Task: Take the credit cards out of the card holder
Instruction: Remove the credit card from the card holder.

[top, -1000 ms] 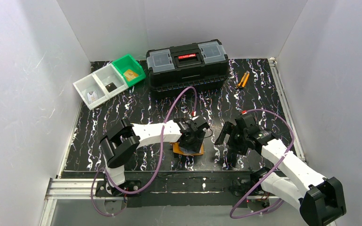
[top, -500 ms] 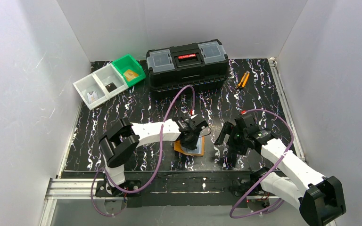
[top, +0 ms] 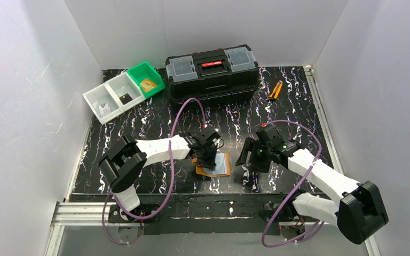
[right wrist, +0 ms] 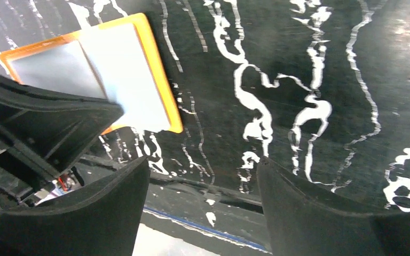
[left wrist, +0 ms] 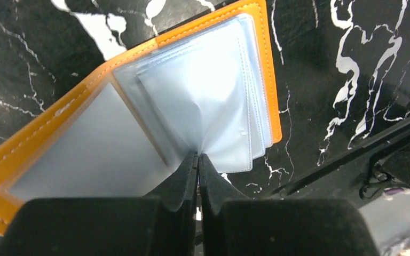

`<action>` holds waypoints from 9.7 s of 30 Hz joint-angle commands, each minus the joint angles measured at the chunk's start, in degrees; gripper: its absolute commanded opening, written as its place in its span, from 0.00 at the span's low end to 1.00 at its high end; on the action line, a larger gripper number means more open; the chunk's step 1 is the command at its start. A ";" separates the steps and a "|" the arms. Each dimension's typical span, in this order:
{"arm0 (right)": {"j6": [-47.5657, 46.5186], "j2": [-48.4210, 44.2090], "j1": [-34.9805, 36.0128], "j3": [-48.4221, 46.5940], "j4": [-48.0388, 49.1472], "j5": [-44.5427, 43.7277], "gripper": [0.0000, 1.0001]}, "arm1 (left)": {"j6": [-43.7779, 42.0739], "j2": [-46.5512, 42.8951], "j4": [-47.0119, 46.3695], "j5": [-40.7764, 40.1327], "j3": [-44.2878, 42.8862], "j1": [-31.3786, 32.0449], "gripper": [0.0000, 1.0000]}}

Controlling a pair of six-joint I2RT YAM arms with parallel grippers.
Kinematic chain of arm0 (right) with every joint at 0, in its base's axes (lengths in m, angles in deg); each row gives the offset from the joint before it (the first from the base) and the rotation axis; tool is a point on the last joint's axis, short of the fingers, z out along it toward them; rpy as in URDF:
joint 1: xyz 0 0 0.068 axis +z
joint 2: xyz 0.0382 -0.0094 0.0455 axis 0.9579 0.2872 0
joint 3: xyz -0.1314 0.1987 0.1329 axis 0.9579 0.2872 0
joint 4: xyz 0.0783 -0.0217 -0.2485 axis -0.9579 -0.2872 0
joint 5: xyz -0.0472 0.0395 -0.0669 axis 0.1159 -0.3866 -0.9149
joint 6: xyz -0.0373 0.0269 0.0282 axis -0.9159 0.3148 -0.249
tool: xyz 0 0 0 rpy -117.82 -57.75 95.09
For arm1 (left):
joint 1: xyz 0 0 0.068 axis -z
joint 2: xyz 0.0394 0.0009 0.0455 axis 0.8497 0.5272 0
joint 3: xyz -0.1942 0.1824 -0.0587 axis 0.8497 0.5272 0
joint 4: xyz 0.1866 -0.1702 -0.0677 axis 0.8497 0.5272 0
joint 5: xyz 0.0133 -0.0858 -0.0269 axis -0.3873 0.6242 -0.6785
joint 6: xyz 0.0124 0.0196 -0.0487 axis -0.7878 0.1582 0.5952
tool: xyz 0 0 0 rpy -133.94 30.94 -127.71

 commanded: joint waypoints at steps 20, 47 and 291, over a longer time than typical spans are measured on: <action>4.81 16.14 9.64 -9.71 13.09 5.97 0.36 | 7.00 -11.76 -14.95 17.01 14.61 -7.27 0.00; 6.25 22.61 11.41 -9.91 16.72 5.54 0.01 | 3.73 -13.25 -11.73 18.61 12.54 -7.58 0.24; 10.17 26.02 18.36 -18.11 10.26 2.38 0.41 | -0.74 -20.99 5.64 3.85 7.87 -3.92 0.02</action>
